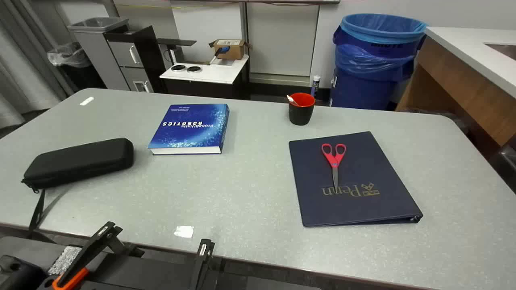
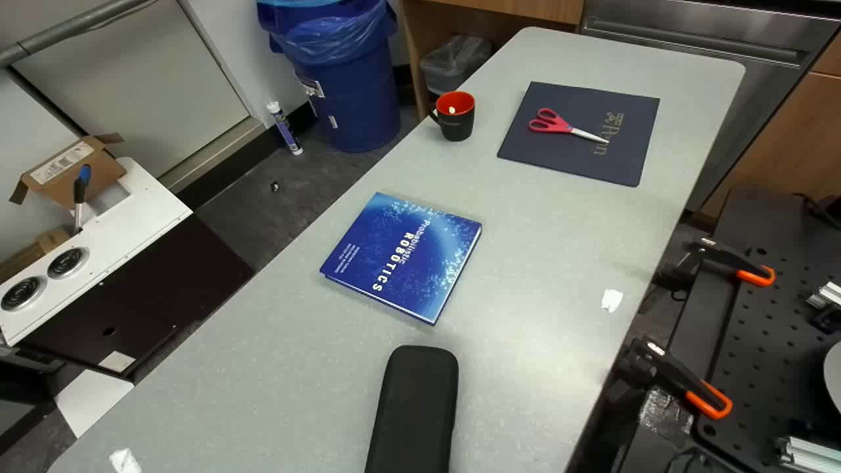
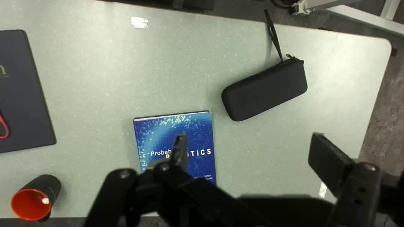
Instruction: Place the marker on the table
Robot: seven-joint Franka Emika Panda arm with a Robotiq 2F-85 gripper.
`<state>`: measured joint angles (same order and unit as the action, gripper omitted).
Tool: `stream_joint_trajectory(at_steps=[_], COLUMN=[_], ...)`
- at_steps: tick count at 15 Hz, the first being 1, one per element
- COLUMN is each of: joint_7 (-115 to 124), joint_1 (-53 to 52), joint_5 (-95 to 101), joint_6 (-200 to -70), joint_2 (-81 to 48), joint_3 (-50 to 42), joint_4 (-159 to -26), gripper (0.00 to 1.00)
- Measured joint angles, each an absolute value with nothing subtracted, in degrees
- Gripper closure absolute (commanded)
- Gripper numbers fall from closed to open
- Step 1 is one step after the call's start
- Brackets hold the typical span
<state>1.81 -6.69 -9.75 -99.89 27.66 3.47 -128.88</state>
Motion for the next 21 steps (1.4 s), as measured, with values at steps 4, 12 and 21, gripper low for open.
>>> stream_joint_trajectory(at_steps=[4, 12, 21], joint_7=[1.81, 6.00, 11.63], joint_1=[-6.69, -1.23, 3.50], joint_5=[-9.75, 0.55, 6.92], joint_6=[-99.90, -116.87, -125.40], joint_2=[27.65, 17.56, 5.07], joint_3=[3.47, 3.55, 1.05], joint_4=[-128.89, -129.37, -126.42], gripper=[0.00, 0.00, 0.00])
